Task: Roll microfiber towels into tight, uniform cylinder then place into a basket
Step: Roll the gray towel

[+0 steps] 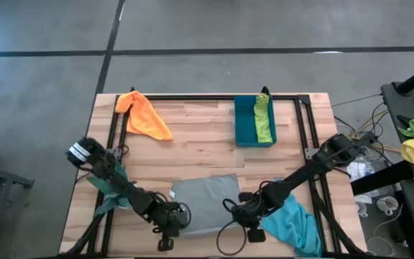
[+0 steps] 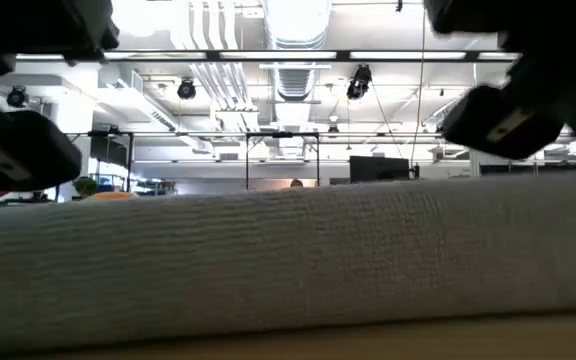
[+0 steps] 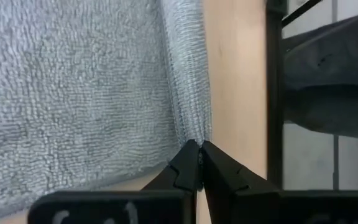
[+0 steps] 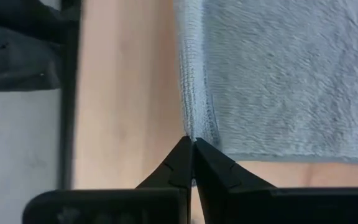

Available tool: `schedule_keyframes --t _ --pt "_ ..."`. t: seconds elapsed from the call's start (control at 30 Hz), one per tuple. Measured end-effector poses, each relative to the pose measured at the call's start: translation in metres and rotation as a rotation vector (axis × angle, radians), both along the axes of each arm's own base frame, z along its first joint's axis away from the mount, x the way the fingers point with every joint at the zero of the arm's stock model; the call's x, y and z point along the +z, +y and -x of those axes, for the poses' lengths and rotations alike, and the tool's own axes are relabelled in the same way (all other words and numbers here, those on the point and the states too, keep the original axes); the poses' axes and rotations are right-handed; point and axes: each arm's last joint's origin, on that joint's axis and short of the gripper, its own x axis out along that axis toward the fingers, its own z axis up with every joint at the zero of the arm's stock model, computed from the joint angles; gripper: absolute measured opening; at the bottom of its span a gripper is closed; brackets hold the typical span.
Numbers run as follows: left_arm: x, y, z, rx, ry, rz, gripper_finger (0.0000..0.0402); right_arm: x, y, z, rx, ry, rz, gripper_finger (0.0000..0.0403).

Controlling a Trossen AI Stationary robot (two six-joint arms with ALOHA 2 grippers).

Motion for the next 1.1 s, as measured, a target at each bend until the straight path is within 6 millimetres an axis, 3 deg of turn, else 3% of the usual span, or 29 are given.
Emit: schedule_keyframes --t 0.23,0.57,0.9,1.1 --pt "0.001 0.013 -0.008 0.008 -0.006 -0.001 0.0000 -0.017 -0.019 0.002 -0.030 0.036 0.027 0.0009" --pt "-0.011 0.026 -0.008 0.044 0.014 -0.015 0.0000 -0.027 -0.024 0.007 -0.004 0.030 0.043 0.0009" --pt "-0.014 0.026 -0.012 0.004 -0.050 -0.005 0.0000 -0.032 -0.025 0.008 -0.011 0.004 0.060 0.0009" --pt "-0.005 0.022 -0.017 0.007 -0.074 0.014 0.0000 -0.026 -0.024 0.011 -0.008 0.001 0.058 0.0009"
